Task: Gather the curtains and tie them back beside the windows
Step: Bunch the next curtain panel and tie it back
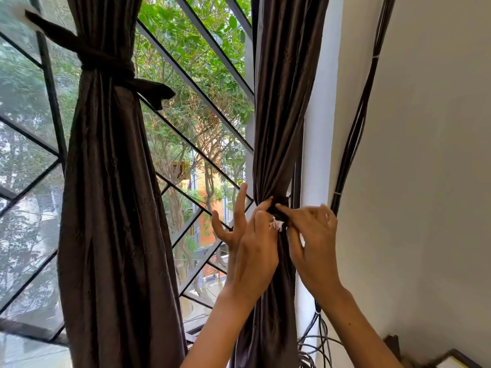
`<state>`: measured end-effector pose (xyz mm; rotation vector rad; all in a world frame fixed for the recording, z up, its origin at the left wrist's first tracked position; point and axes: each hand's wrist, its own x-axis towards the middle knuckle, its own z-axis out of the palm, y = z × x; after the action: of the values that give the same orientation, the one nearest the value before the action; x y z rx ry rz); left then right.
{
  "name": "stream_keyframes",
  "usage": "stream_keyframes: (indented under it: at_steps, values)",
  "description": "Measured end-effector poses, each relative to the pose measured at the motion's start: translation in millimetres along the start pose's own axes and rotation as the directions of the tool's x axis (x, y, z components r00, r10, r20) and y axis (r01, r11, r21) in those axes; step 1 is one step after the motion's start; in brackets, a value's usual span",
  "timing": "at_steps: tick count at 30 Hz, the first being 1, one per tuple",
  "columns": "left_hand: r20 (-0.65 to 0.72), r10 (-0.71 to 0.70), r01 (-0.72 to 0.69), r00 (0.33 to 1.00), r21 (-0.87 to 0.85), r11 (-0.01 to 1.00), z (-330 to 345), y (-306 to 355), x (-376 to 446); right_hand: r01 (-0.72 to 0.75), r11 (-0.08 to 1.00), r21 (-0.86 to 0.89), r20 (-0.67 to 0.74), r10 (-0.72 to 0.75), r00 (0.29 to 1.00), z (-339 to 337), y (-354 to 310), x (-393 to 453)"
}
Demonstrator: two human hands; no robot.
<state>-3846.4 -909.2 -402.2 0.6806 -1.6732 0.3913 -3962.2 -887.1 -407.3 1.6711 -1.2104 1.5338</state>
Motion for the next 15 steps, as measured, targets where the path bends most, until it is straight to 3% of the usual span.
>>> stream_keyframes:
  at_steps: [4, 15]
  values:
    - [0.004, -0.020, 0.020, 1.000, -0.024, 1.000, -2, -1, 1, 0.023, 0.990, -0.137, 0.123, -0.006, 0.992, -1, 0, -3]
    - [0.115, 0.034, -0.040, 0.993, 0.049, 0.998, 4, 4, 1, 0.094, 0.938, -0.334, 0.197, -0.028, 0.980, -17, 7, 9]
